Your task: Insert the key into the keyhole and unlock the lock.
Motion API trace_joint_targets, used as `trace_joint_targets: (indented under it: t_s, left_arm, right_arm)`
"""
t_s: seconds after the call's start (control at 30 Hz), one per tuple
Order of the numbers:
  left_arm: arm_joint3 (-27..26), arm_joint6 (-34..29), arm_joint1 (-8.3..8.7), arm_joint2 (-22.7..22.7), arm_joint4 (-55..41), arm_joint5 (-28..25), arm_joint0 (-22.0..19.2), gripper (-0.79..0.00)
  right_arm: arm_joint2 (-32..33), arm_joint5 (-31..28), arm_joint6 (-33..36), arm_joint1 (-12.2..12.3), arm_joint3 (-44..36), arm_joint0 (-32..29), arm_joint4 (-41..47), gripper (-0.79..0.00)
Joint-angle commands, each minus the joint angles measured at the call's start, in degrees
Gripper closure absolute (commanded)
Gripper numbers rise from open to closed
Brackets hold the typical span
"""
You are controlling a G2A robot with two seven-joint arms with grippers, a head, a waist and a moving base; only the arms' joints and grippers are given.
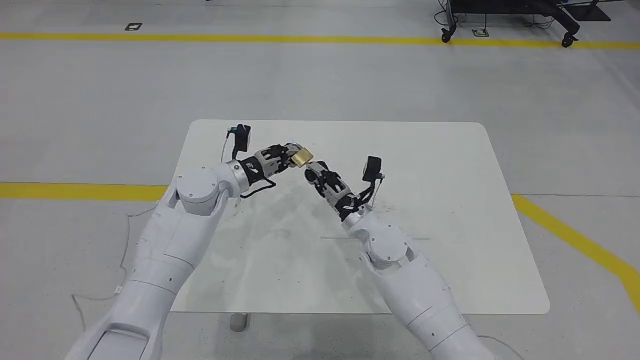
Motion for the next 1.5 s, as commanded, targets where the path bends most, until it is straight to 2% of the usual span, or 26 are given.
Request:
trace_joint_targets:
  t_s: [0.0, 0.17, 0.3, 0.47, 0.73, 0.9, 1.13, 1.47]
  left_arm:
    - [-0.12, -0.65, 0.06, -0.11, 0.05, -0.82, -0.01, 0.0]
    - [-0.22, -1.32, 0.21, -0.55, 0.16, -2.86, 0.12, 0.0]
    - [-0.57, -1.48, 0.29, -0.63, 0.69, -4.26, 0.26, 0.0]
    - [-1.52, -1.39, 0.42, -0.55, 2.29, -7.35, 0.63, 0.0]
    - [-3.72, -0.33, 0.79, -0.55, 6.3, -11.67, 1.66, 0.0]
    - [-5.13, 0.87, 0.98, -0.47, 8.96, -13.0, 2.32, 0.0]
    - [-7.95, 2.63, 1.36, -0.21, 14.34, -15.64, 3.49, 0.0]
    - [-11.96, 6.42, 1.85, -0.58, 19.8, -20.21, 6.04, 0.0]
  right_arm:
    - [0.57, 0.4, 4.26, -0.19, 0.56, 0.1, 7.68, 0.0]
    - [2.95, 1.31, 12.58, -0.33, 4.12, 1.17, 20.73, 0.0]
    - [3.63, 1.76, 15.12, -0.47, 5.99, 1.7, 25.46, 0.0]
    - [5.13, 6.5, 23.15, -0.65, 8.96, 2.81, 36.43, 0.0]
    - [5.49, 12.48, 30.25, -0.7, 12.65, 4.87, 42.48, 0.0]
    - [5.43, 12.98, 31.24, -0.65, 13.61, 5.48, 42.67, 0.0]
    - [6.17, 20.72, 37.02, -0.37, 14.22, 5.93, 47.74, 0.0]
    - [6.41, 29.39, 41.72, -0.28, 16.38, 6.86, 53.83, 0.0]
